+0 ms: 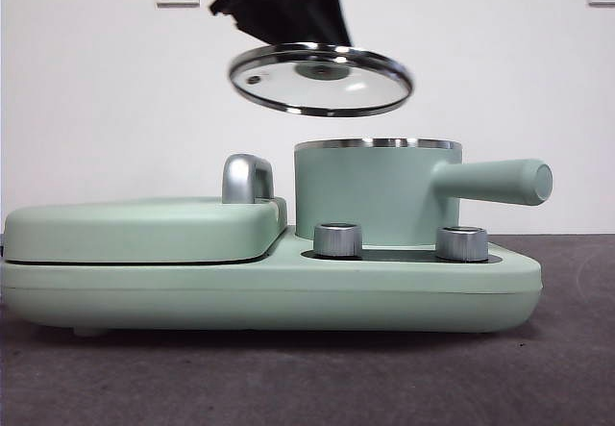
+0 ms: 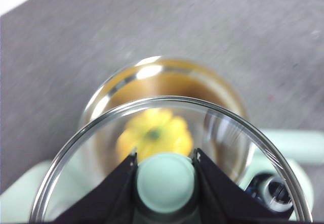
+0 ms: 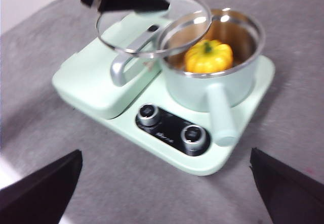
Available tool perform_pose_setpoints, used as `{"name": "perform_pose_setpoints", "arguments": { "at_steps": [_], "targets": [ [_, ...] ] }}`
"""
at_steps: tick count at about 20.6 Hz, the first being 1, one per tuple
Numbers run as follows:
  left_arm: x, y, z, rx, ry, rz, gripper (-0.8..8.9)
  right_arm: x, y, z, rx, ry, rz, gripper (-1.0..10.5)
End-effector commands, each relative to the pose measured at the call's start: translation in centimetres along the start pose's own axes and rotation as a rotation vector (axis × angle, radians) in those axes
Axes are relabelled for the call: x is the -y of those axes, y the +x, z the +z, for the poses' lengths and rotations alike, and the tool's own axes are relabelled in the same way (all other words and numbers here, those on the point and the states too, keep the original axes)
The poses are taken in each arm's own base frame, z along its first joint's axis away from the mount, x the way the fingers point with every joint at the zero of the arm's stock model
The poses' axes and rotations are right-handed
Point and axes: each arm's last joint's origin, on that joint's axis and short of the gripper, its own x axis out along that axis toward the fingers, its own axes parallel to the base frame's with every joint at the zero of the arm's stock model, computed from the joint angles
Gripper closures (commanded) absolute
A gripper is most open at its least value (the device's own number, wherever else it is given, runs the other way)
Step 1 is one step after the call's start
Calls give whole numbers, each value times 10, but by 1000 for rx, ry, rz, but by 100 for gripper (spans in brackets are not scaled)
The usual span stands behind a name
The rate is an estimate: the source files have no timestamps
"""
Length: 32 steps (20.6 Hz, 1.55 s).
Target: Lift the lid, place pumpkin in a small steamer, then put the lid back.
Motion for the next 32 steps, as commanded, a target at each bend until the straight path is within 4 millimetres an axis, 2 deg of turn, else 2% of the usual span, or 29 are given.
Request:
{"name": "perform_pose_setpoints", "arguments": {
  "at_steps": [1, 4, 9, 14, 25, 30, 32],
  "targets": [
    [6, 11, 12, 91, 20, -12, 795, 2, -10, -2, 39, 59, -1, 420],
    [7, 30, 11, 125, 24, -11, 795, 4, -19, -4, 69, 79, 12, 420],
    [5, 55, 6, 148, 64, -5, 797, 4, -19, -5, 70, 88, 11, 420],
    [5, 68, 6, 195, 86, -1, 798, 4, -19, -5, 71, 96, 11, 420],
    [5, 90, -9, 128, 71, -34, 798, 4, -19, -5, 70, 121, 12, 420],
    [4, 92, -13, 94, 60, -36, 797, 4, -19, -5, 71, 122, 11, 420],
    [-1, 92, -13, 93, 5, -28, 798, 4, -19, -5, 71, 122, 12, 420]
  ]
}}
